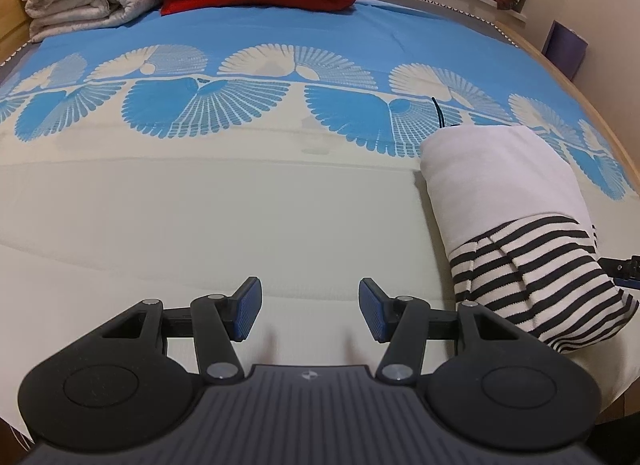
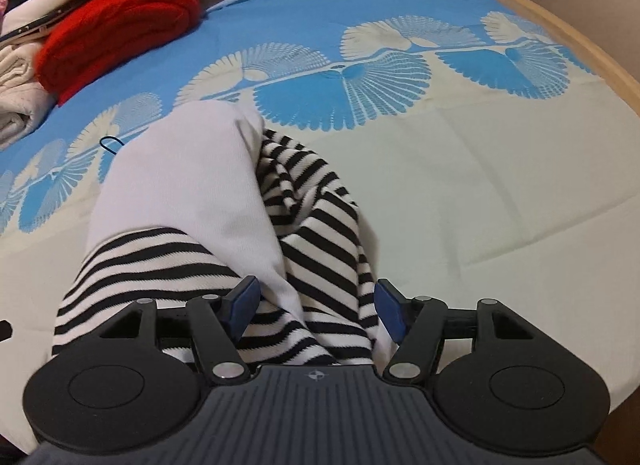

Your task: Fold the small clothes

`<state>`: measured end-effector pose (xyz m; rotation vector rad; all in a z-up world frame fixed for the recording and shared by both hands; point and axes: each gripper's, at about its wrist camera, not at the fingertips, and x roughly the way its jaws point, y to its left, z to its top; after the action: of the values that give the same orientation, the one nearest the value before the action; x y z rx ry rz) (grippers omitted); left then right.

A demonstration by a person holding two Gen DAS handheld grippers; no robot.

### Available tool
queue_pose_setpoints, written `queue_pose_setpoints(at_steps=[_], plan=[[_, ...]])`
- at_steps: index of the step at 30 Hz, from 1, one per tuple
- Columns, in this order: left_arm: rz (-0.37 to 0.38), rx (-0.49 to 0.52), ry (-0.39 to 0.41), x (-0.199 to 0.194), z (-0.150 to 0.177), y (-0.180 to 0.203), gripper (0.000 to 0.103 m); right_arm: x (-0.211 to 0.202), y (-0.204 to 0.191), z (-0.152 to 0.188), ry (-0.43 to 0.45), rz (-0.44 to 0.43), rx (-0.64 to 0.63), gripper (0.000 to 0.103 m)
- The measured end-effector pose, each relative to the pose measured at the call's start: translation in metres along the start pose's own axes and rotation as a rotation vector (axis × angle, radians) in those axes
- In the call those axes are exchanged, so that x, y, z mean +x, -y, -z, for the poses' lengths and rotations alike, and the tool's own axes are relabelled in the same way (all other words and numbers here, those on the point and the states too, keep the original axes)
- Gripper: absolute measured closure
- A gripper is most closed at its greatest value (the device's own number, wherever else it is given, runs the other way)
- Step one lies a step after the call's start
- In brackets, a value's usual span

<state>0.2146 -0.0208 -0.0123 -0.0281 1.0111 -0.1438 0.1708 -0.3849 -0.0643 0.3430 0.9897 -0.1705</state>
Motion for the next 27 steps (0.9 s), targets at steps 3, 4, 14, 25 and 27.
queue_pose_setpoints(at_steps=[3, 4, 14, 25, 27], plan=[[0.013, -0.015, -0.001, 0.001, -0.001, 0.001, 0.043, 0.004, 0.000, -0.001, -0.017, -0.003, 0.002, 0.033], [0.023, -0.025, 0.000, 0.001, -0.002, 0.001, 0.043, 0.008, 0.000, 0.000, -0.035, 0.000, 0.000, 0.032], [0.186, -0.097, 0.025, 0.010, -0.019, 0.024, 0.018, 0.026, 0.011, 0.002, -0.109, 0.029, 0.014, 0.026], [0.344, -0.235, -0.058, 0.060, -0.040, 0.059, 0.008, 0.033, 0.002, 0.001, -0.127, 0.037, -0.031, 0.029], [0.385, -0.272, -0.110, 0.076, -0.040, 0.063, 0.008, 0.035, 0.001, 0.001, -0.131, 0.029, -0.040, 0.035]])
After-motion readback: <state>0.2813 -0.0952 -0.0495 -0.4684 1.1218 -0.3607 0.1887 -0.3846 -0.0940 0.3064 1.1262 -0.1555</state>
